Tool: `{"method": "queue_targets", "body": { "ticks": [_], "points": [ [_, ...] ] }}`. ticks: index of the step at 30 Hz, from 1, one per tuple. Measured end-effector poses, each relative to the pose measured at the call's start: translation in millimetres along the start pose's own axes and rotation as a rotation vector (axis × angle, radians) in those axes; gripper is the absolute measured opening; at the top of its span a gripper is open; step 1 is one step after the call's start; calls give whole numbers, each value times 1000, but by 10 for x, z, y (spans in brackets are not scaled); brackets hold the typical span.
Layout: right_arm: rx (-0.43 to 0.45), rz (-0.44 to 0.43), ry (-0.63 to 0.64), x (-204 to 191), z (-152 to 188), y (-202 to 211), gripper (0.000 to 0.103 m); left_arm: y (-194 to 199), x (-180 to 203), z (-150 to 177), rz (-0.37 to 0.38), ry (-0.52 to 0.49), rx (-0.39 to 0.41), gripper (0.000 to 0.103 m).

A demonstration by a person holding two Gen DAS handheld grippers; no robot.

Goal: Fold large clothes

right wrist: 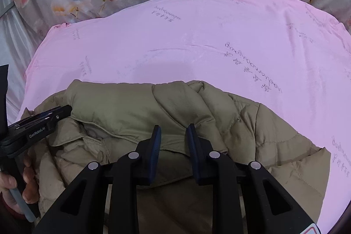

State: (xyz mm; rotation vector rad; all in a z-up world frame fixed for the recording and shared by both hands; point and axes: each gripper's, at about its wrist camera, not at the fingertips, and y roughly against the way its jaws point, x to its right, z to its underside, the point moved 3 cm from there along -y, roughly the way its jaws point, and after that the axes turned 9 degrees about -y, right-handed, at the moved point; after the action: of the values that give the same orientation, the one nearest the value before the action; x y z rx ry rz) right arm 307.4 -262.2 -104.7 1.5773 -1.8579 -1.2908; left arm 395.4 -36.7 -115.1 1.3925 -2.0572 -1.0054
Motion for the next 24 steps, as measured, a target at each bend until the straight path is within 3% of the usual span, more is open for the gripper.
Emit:
{"method": "queue_targets", "body": {
  "ticks": [8,24],
  "points": [
    [45,41,25,-82,75,-53,21,-14,76,49,-69,-39,56,33],
    [59,106,71,-143,91,-69,21,-35,137,42,-106,-66,52,32]
  ]
}}
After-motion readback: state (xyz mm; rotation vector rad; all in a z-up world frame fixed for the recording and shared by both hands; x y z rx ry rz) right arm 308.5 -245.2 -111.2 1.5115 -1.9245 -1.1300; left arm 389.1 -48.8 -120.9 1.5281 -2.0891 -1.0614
